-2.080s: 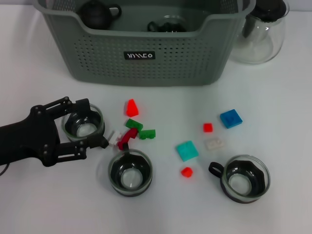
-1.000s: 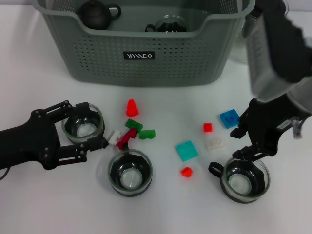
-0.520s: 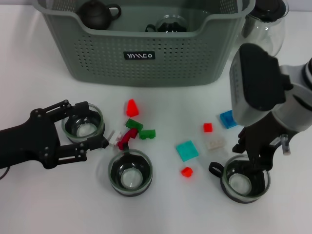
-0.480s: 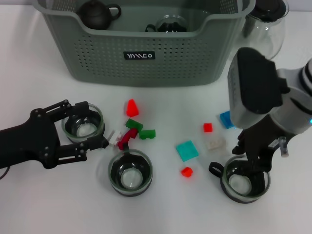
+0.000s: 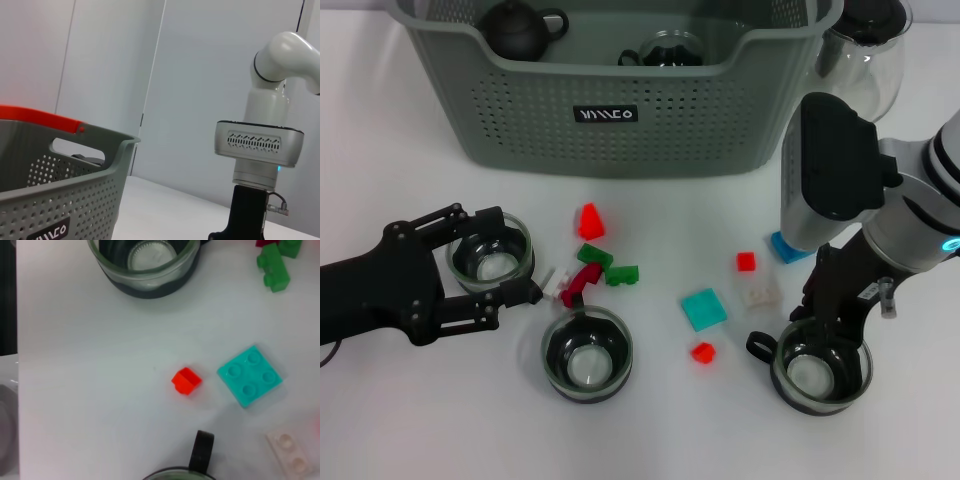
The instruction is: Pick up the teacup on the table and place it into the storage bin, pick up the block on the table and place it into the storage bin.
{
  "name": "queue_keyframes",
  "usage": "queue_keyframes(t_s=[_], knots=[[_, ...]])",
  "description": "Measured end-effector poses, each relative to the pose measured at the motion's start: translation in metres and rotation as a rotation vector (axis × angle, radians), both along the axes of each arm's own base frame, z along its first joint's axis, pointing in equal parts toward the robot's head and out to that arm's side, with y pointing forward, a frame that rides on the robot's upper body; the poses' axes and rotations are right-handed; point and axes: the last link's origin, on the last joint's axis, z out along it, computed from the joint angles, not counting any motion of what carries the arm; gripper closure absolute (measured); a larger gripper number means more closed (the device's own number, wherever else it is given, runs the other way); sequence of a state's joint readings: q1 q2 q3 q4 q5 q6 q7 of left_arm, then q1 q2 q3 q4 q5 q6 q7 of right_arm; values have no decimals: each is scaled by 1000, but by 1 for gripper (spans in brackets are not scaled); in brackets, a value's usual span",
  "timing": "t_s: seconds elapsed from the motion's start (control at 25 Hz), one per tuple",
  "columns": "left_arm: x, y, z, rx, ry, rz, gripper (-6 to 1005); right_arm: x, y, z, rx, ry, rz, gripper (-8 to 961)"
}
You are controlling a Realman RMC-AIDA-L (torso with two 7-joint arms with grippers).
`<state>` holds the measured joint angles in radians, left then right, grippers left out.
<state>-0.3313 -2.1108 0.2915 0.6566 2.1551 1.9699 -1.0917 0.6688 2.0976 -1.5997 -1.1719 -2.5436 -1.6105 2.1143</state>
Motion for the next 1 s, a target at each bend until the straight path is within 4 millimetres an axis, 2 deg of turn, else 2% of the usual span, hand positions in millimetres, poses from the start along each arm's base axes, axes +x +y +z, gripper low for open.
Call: queue_keyframes(t_s=[0.28,0.32,0.4,0.56,0.68,0.8,0.88,1.0], knots=[[0,0,0,1,-2,0,124,1,0,7,-9,7,-29,687],[0,0,0,0,-2,0,124,0,1,13,-9,21,-37,754],[0,-1,0,0,-2,0,124,-3,4,28,-9,64,-50,888],[0,-1,0,-1,-3,1,125,-17,8,82,-25,337,-55,896],[0,-1,0,-2,-4,2,125,-34,22,135,155,686,-8,898],[0,0,0,-1,-3,5,125,-44,34,168,343,949,24,897],[0,0,-1,-2,-5,7,125,-52,45,175,458,1049,19,897],[0,1,-1,-4,-8,7,124,-75,73,162,586,1040,-32,896]])
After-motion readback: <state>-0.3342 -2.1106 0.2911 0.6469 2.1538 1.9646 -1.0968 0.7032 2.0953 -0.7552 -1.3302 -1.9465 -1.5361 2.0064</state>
